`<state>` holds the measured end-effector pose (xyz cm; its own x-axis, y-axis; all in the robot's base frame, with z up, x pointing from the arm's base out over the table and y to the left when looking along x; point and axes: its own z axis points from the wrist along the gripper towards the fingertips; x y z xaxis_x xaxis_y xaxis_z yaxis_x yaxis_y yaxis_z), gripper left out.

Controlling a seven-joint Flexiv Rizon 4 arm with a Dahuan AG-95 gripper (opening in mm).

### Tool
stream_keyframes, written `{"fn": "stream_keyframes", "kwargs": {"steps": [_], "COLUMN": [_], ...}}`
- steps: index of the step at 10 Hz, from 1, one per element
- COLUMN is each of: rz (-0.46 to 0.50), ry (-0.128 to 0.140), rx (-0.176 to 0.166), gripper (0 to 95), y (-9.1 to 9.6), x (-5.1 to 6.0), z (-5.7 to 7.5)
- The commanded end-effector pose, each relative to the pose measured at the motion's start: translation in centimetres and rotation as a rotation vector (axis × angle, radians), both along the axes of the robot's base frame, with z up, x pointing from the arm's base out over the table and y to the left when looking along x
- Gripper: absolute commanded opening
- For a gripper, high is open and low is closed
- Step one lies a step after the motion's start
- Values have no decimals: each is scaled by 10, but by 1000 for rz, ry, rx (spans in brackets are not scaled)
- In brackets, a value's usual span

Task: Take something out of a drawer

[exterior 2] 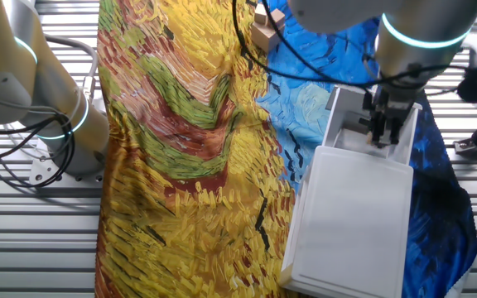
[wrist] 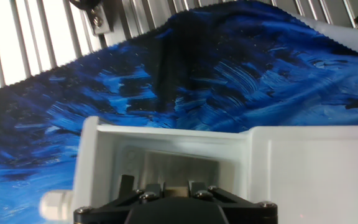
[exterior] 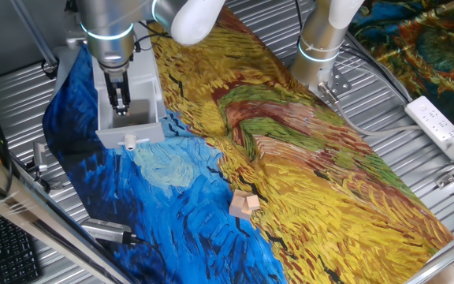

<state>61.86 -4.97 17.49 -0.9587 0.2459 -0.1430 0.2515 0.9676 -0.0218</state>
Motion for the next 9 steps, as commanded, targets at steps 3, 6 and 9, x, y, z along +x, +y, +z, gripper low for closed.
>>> {"fn": "stream_keyframes", "kwargs": {"steps": [3, 6, 9], "rz": [0, 1, 1], "ry": [-10, -18, -19], "rx": [2, -2, 0], "gripper": [0, 0, 0], "y": [8, 19, 45], "x": [-14, -20, -48], "z": [38, 50, 70]}}
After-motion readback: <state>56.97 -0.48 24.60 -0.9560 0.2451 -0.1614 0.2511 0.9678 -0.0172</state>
